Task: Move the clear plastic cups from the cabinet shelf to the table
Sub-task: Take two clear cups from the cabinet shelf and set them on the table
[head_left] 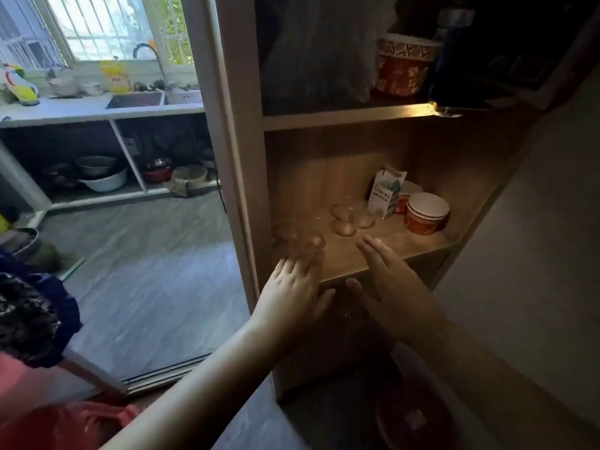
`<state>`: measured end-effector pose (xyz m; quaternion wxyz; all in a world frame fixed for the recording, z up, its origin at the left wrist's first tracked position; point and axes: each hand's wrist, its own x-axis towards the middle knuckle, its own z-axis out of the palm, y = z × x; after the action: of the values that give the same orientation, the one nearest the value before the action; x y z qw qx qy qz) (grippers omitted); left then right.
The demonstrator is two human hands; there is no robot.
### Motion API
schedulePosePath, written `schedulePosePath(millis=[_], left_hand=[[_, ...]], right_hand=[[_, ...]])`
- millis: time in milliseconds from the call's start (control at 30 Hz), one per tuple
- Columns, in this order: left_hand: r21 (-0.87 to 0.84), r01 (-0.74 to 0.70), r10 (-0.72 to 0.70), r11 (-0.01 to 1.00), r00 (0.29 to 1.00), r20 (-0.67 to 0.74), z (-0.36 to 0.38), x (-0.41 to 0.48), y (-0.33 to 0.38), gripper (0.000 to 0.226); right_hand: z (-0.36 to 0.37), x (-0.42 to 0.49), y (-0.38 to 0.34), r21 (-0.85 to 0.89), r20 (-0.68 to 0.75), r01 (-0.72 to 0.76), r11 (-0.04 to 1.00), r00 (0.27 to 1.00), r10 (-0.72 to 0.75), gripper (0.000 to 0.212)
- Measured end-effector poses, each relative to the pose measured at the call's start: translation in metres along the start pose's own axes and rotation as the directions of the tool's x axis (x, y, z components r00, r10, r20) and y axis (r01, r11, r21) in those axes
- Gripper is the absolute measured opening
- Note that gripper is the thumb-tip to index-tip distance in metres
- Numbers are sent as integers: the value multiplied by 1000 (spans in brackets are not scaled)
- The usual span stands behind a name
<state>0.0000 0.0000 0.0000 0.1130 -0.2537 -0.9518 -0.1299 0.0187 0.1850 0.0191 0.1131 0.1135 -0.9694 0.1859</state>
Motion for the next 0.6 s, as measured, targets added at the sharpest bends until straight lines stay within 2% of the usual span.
schedulePosePath(millis=[67, 233, 433, 600], left_hand=[[-54, 10, -12, 998, 999, -35, 10, 14, -3, 71], [3, 60, -60, 998, 998, -30, 45, 56, -12, 66], [-14, 206, -206, 978, 972, -114, 83, 96, -22, 53], [-32, 350, -352, 936, 934, -70, 113, 113, -31, 48]], right_hand=[[5, 15, 12, 17, 20, -1, 1000, 1000, 1, 68], [24, 59, 46, -5, 101, 33, 999, 994, -33, 70], [52, 111, 96, -79, 156, 215, 973, 967, -201, 65], [79, 151, 126, -87, 260, 295, 952, 929, -264, 65]])
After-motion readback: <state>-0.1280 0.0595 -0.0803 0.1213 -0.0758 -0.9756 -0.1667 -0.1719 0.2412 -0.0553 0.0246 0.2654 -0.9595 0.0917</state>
